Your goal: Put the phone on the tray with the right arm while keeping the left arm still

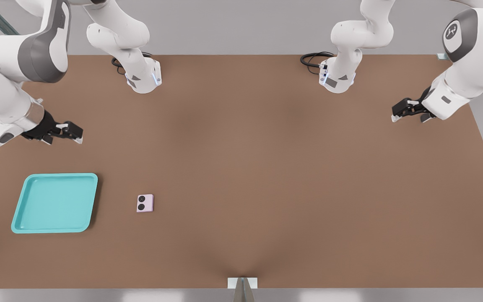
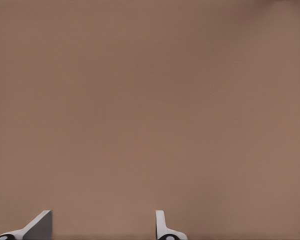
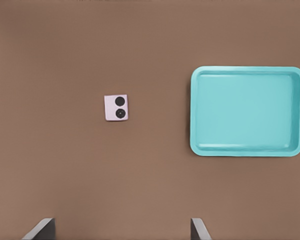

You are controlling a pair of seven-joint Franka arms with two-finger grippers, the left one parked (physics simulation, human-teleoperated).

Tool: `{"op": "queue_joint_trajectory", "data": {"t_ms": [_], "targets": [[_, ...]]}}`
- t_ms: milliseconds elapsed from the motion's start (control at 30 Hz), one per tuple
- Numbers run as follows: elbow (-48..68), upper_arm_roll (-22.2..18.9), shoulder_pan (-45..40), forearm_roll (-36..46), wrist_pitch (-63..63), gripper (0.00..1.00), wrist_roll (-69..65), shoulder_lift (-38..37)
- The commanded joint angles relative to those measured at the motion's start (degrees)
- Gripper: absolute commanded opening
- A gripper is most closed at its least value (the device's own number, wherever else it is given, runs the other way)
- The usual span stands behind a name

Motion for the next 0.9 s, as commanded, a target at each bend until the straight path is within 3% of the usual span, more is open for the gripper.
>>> {"op": "queue_joint_trajectory", "data": {"t_ms": [0, 67, 167, 333, 500, 867], "targets": [[0.1, 0.1, -0.3, -0.4, 1.1, 1.00, -0.5, 0.0], [0.1, 0.2, 0.5, -0.2, 3.0, 1.00, -0.2, 2.8], [0.1, 0.2, 6.1, 0.1, 16.4, 1.00, 0.1, 13.6], [-5.5, 0.9, 9.8, 0.0, 38.0, 1.00, 13.5, 28.4], [-10.2, 1.4, 7.8, 0.2, 47.4, 1.00, 16.5, 32.7], [-11.0, 3.5, 3.6, 0.1, 53.9, 1.00, 11.1, 38.7]]}}
